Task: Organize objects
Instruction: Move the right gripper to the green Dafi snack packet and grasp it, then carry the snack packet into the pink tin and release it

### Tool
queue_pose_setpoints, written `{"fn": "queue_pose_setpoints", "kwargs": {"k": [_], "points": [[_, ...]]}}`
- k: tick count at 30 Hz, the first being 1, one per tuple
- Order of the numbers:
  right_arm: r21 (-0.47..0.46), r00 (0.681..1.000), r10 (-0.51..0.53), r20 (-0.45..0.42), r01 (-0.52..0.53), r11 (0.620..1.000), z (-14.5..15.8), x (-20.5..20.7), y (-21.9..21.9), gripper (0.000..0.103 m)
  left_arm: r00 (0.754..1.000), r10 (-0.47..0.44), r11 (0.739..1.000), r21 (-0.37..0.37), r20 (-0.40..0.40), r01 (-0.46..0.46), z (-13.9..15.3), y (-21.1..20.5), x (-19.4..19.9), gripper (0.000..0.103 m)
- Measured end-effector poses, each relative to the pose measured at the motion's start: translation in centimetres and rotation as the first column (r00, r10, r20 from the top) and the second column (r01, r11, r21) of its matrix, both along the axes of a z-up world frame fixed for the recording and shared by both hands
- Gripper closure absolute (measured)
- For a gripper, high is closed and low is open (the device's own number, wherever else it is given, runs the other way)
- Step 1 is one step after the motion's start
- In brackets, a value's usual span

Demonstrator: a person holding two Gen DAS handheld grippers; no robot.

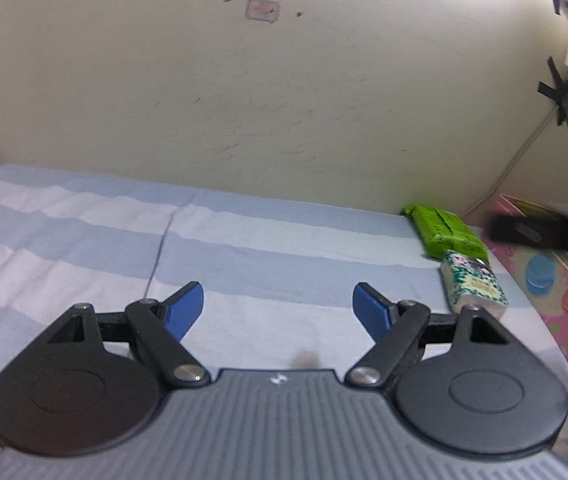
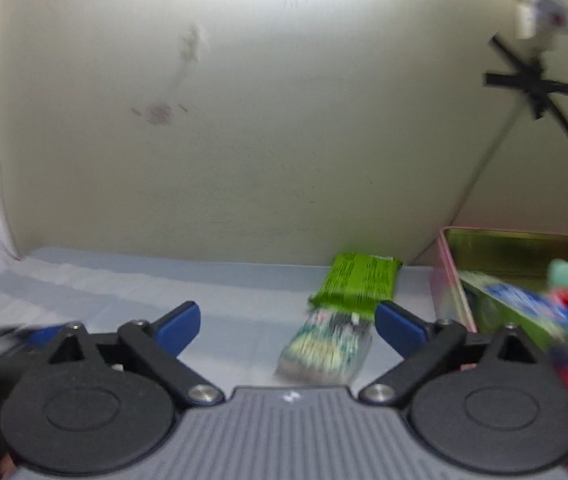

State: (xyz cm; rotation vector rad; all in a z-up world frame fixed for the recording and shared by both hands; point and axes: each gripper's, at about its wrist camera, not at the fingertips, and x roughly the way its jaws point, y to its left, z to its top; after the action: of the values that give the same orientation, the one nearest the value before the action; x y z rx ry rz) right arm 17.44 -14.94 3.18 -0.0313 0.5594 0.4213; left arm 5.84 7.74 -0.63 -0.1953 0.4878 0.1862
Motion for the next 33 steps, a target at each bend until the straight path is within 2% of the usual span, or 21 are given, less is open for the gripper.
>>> {"fn": "queue_pose_setpoints", "kwargs": {"k": [1,5,6,9,11,12,13,15,17,19,20,21,22,24,25,26,27,28,30,31,33], "points": [[-0.014,0.999,-0.024,-0.047,0.024,1.000,-0.5,2.6,0.8,0.005,1.000,0.004,1.000,-0.002,-0.004,-0.004,-0.1,0.0,0.2,0.020],[-0.105,0.978,-0.148,-0.145,0.133,0.986,-3.0,9.6,2.5,0.007,1.000,0.011,0.999,-0.039,-0.024,-0.012,-0.5,0.8,0.8,0.020],[-0.141,0.975,-0.153,-0.159,0.131,0.981,-3.6,10.8,3.1,0.010,0.999,0.013,0.999,-0.049,-0.030,-0.014,-0.5,0.9,1.0,0.020],[-0.248,0.966,-0.176,-0.191,0.126,0.960,-5.6,13.0,4.9,0.005,0.999,0.025,0.997,-0.075,-0.041,-0.028,-0.8,1.2,1.2,0.020],[-0.182,0.957,-0.182,-0.227,0.142,0.973,-6.0,13.9,4.3,0.008,0.999,0.033,0.995,-0.089,-0.043,-0.036,-0.8,1.3,1.2,0.020],[-0.156,0.954,-0.183,-0.237,0.148,0.977,-6.0,14.2,3.9,0.017,0.998,0.036,0.995,-0.093,-0.042,-0.040,-0.8,1.4,1.1,0.020],[-0.155,0.958,-0.170,-0.232,0.136,0.978,-5.8,14.1,3.8,0.027,0.998,0.039,0.994,-0.096,-0.040,-0.043,-0.8,1.4,1.0,0.020],[-0.113,0.960,-0.092,-0.263,0.064,0.992,-5.5,13.4,3.7,0.028,0.999,0.041,0.993,-0.106,-0.032,-0.044,-0.8,1.6,0.7,0.020],[-0.091,0.964,0.063,-0.259,-0.090,0.992,-5.0,10.9,4.6,0.028,0.999,0.041,0.991,-0.125,-0.012,-0.042,-0.7,1.9,0.6,0.020],[-0.182,0.954,0.252,-0.163,-0.280,0.943,-4.3,6.8,6.2,0.028,0.999,0.046,0.990,-0.131,0.012,-0.044,-0.2,2.6,0.3,0.020],[-0.214,0.925,0.354,-0.139,-0.377,0.901,-4.0,4.7,6.7,0.028,0.999,0.039,0.990,-0.138,0.029,-0.034,0.1,3.1,0.1,0.020],[-0.228,0.877,0.461,-0.138,-0.481,0.847,-3.8,2.6,6.8,0.028,0.999,0.022,0.989,-0.150,0.044,-0.015,0.5,3.6,-0.2,0.020],[-0.245,0.815,0.562,-0.143,-0.579,0.778,-3.6,0.1,6.8,0.027,0.999,-0.004,0.986,-0.168,0.054,0.013,0.8,4.0,-0.5,0.020],[-0.304,0.709,0.683,-0.173,-0.698,0.648,-3.8,-4.8,6.5,0.027,0.991,-0.123,0.967,-0.219,0.054,0.132,1.3,4.5,-0.5,0.019],[-0.327,0.679,0.708,-0.194,-0.725,0.606,-4.0,-6.9,6.1,0.022,0.976,-0.212,0.945,-0.246,0.043,0.216,1.5,4.5,-0.4,0.019],[-0.356,0.671,0.717,-0.191,-0.728,0.586,-4.3,-9.0,5.5,0.017,0.957,-0.287,0.921,-0.265,0.034,0.286,1.5,4.2,-0.3,0.020],[-0.382,0.680,0.715,-0.163,-0.711,0.590,-4.4,-10.9,4.8,0.004,0.937,-0.347,0.899,-0.276,0.028,0.341,1.6,3.8,-0.3,0.020],[-0.387,0.692,0.711,-0.126,-0.694,0.607,-4.4,-12.6,3.8,0.000,0.922,-0.387,0.883,-0.279,0.023,0.377,1.6,3.3,-0.4,0.020],[-0.325,0.718,0.691,-0.087,-0.676,0.661,-4.3,-15.2,1.9,0.000,0.893,-0.451,0.860,-0.268,0.000,0.434,1.8,2.3,-0.7,0.020],[-0.283,0.740,0.668,-0.075,-0.658,0.698,-4.4,-16.0,1.1,0.000,0.878,-0.478,0.850,-0.257,-0.011,0.459,1.9,1.9,-0.8,0.020],[-0.204,0.791,0.609,-0.058,-0.607,0.768,-4.9,-17.2,0.2,0.000,0.870,-0.493,0.851,-0.222,-0.025,0.476,2.0,1.6,-1.1,0.020]]}}
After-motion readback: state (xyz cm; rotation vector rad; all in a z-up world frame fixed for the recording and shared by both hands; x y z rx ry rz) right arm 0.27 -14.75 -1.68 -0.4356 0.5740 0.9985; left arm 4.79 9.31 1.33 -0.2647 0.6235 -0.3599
